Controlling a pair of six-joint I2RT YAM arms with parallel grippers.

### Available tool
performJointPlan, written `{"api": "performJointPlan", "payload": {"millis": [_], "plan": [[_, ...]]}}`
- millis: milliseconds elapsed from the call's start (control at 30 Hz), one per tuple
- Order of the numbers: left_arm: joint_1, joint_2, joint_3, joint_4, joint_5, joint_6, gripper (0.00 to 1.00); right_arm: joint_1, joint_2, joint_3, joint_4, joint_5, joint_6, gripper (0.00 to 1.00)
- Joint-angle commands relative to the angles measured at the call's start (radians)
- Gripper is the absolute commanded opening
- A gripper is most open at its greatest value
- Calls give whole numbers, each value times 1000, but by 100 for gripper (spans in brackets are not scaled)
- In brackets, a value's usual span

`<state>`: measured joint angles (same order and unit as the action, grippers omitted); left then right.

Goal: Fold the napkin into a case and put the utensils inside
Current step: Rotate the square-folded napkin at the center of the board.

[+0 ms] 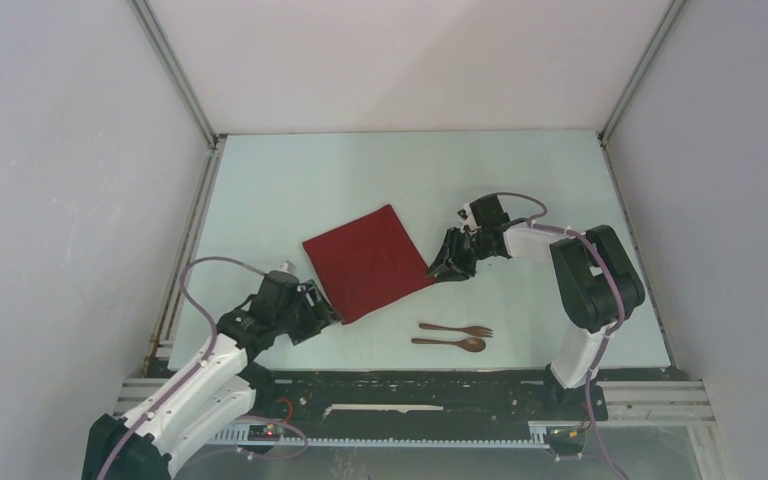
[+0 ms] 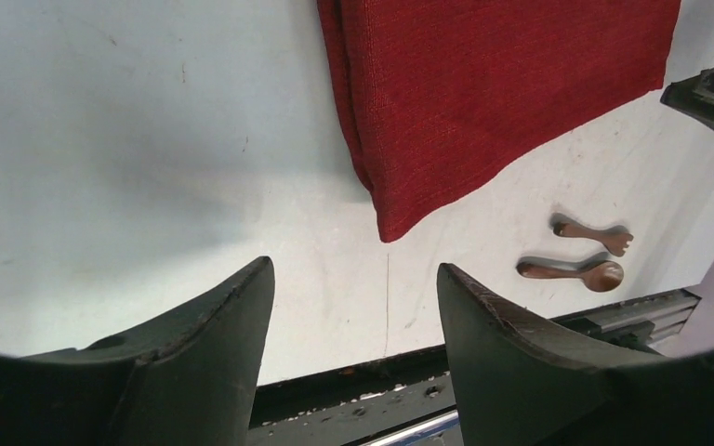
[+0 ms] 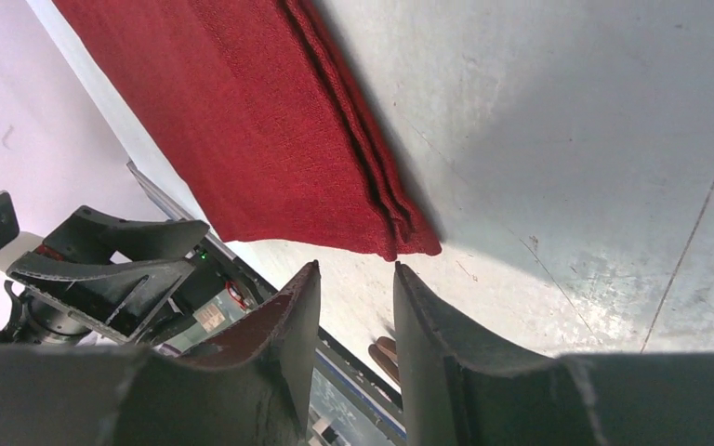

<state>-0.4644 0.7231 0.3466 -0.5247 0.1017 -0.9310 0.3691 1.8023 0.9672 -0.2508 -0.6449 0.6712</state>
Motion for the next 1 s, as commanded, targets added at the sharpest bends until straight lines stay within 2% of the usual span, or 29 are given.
{"api": "performJointPlan", "payload": {"millis": [0,333,500,700,833,967], "plan": [[-3,-29,60,-65,-52,35,70,4,16,-3,38,-19,9,42],[-3,-42,108,-87,-53,35,69,19,38,13,41,-21,11,42],[-3,-47,108,-87,-53,35,69,24,34,21,35,-22,11,35],[-3,-56,99,-88,-53,34,69,31,11,23,24,-18,13,34],[-3,-56,101,-87,-53,35,69,30,14,27,27,-23,17,27],[-3,-60,101,-89,-56,35,69,31,15,27,38,-25,26,26]]}}
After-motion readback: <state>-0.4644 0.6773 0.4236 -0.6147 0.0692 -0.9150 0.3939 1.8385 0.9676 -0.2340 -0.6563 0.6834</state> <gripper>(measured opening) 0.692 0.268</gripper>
